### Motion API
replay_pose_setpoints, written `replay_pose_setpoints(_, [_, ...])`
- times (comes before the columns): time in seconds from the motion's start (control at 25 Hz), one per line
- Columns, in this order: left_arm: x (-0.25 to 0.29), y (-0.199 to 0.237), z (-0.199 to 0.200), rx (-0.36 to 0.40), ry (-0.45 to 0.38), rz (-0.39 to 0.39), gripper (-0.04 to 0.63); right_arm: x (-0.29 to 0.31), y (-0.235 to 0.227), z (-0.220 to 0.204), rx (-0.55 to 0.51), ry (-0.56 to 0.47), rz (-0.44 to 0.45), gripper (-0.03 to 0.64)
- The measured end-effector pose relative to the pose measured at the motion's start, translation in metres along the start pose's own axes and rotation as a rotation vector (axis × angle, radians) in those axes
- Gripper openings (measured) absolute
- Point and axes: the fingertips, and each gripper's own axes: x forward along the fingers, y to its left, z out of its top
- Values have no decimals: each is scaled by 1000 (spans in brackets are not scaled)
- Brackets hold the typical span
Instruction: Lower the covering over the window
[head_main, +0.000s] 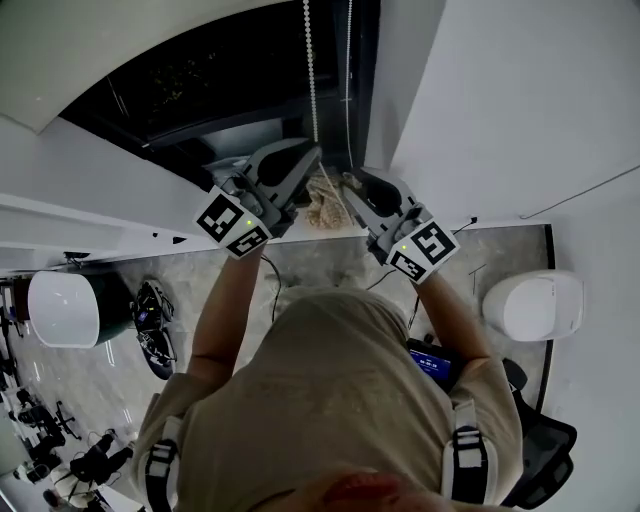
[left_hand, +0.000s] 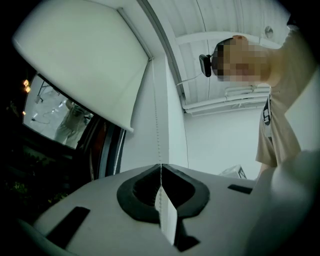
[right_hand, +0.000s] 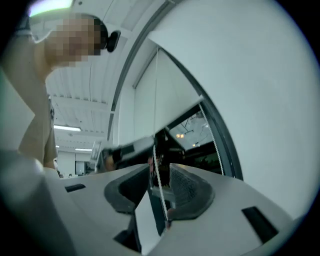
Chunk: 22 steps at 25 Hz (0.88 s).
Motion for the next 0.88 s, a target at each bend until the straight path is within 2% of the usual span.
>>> replay_pose_setpoints(0.12, [-9,-12,-29,3,62,2,23,2,2,44,16,-88,13,107])
replay_pose_setpoints(0.28, [-22,-28,-64,-46,89,-15,24,30,16,55,-39,-31,76,107])
replay_pose_setpoints(0.44, [-28,-37,-65,-44,82,-19,23,39,24,52,-33,1,119,70])
replay_pose_setpoints(0.52, [-32,-34,-64,-40,82,-21,23,45,29,50,-21,14,137,23])
replay_pose_setpoints(0.64, [-37,-35,-63,-34,76,-51,23,49,31,49,-1,22,133,17])
replay_pose_setpoints(0.72, [-42,-33,-59,-74,41,-95,26,46,25,44,13,30,122,15])
replay_pose_setpoints(0.76, [-43,-30,-54,-113,13,-114,111,45,22,36,14,54,118,15])
replay_pose_setpoints(0.8, [-41,-26,-46,-142,-12,-129,153,43,19,25,15,91,116,15])
replay_pose_setpoints(0.88, [-29,-22,-22,-132,-41,-145,158,37,15,0,35,162,112,15])
